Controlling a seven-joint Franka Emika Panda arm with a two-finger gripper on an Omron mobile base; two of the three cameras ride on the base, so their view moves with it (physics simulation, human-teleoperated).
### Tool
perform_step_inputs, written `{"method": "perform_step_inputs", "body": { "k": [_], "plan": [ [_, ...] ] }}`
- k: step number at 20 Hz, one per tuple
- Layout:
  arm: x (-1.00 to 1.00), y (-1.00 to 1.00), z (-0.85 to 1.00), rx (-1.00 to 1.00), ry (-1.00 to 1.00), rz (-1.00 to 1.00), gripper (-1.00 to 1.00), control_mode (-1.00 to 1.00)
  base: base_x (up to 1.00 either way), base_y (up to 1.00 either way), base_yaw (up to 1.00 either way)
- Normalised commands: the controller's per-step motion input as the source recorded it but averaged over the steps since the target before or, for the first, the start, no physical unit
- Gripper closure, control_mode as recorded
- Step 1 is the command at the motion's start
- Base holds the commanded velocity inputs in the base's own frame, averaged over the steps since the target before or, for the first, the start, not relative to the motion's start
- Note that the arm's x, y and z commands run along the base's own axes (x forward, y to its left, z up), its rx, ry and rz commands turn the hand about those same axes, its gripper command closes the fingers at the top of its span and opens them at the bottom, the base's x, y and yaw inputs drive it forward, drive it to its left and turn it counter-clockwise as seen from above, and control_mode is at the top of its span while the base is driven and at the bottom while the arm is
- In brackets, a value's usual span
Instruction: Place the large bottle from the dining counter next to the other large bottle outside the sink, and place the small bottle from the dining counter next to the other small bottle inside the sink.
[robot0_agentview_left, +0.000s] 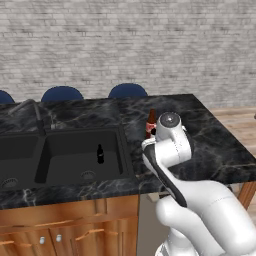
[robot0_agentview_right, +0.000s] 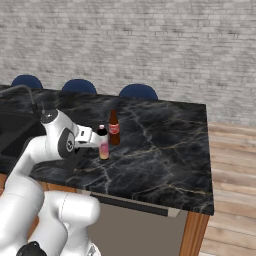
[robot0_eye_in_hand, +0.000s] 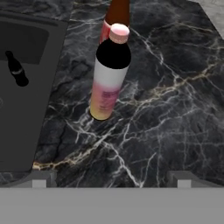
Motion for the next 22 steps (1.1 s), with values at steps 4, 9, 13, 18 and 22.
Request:
{"method": "perform_step_inputs", "body": {
  "k": [4,9,13,18,22],
  "plan": [
    [-0.03,-0.08,0.00,0.03,0.00,0.00,-1.00,-1.00,0.00,0.00,0.00],
    [-0.01,-0.18,0.00,0.07,0.00,0.00,-1.00,-1.00,0.00,0.00,0.00],
    [0.00,-0.07,0.00,0.07,0.00,0.00,-1.00,-1.00,0.00,0.00,0.00],
    [0.00,-0.04,0.00,0.08,0.00,0.00,-1.00,-1.00,0.00,0.00,0.00],
    [-0.01,0.00,0.00,0.06,0.00,0.00,-1.00,-1.00,0.00,0.00,0.00]
  ]
}}
